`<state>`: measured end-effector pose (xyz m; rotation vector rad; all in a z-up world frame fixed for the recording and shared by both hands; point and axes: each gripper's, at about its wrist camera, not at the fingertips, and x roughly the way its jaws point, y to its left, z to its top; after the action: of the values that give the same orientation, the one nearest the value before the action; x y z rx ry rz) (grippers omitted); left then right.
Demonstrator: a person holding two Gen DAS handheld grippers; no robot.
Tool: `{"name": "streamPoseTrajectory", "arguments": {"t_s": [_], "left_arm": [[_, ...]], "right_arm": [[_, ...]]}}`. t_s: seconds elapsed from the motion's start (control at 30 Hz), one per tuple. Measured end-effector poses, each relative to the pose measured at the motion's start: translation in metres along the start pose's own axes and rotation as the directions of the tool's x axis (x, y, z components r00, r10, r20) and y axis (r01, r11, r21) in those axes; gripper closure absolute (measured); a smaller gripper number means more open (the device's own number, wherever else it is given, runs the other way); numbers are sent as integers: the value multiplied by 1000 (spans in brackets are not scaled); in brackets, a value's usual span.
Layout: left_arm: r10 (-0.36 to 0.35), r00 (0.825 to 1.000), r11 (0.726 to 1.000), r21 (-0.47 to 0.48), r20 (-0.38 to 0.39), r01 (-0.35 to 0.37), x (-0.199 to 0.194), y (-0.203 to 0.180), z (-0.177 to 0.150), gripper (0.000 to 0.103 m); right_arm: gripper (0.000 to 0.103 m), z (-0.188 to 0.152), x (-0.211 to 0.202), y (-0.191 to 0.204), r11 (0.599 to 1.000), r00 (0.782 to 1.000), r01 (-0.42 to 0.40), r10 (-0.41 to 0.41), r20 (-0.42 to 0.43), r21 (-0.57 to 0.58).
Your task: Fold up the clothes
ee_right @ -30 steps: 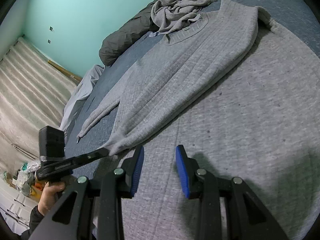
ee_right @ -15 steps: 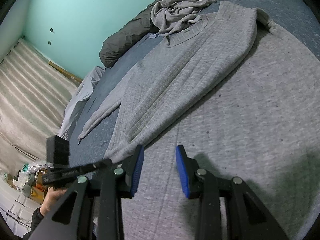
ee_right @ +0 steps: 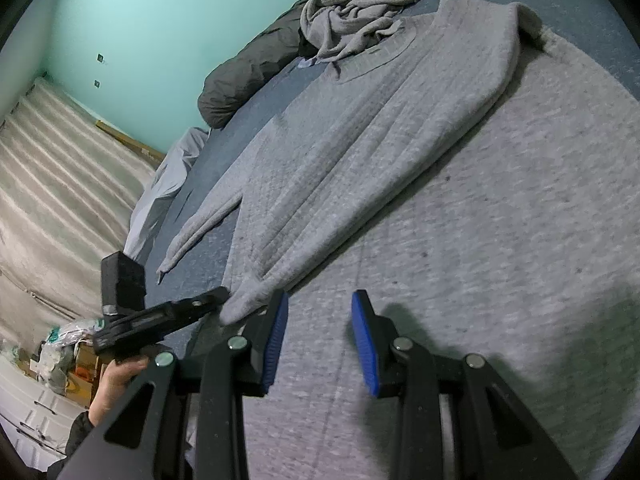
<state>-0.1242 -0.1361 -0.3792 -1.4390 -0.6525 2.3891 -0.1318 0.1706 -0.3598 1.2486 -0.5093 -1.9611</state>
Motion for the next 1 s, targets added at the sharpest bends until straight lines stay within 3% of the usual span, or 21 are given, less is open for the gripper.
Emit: {"name": "streamPoseTrajectory", "arguments": {"t_s": [0.17,0.2,0.23,0.27,0.43,0.83,0.9,0.97,1.0], "left_arm": [[-17,998,1000,12,68,17,-19,-3,6,100],[-29,995,1000,4,92,28,-26,-2,8,100],[-30,994,1000,5,107,30,-30,-3,11,100],[-32,992,999,6,123,31,-33,-3,13,100],[-24,987,1000,8,157,23,-37,0,24,100],[-21,992,999,-40,123,26,-24,24,31,100],[-14,993,999,-39,120,19,-22,24,30,100],[-15,993,999,-41,119,20,-23,25,29,100],[-16,993,999,-42,118,21,-23,26,29,100]], "right_arm": [[67,-3,15,17,1000,999,-21,21,-45,-11],[59,-4,20,22,1000,998,-20,20,-58,-12],[43,-5,25,27,1000,997,-26,25,-71,-14],[41,-7,31,32,999,996,-32,31,-84,-17],[41,-11,59,50,999,991,-29,23,-134,-41],[41,9,93,61,995,988,62,-72,-133,-77],[45,12,97,60,996,989,56,-65,-135,-68],[75,13,97,58,998,989,45,-52,-135,-51],[79,13,97,56,998,989,45,-51,-138,-46]]}}
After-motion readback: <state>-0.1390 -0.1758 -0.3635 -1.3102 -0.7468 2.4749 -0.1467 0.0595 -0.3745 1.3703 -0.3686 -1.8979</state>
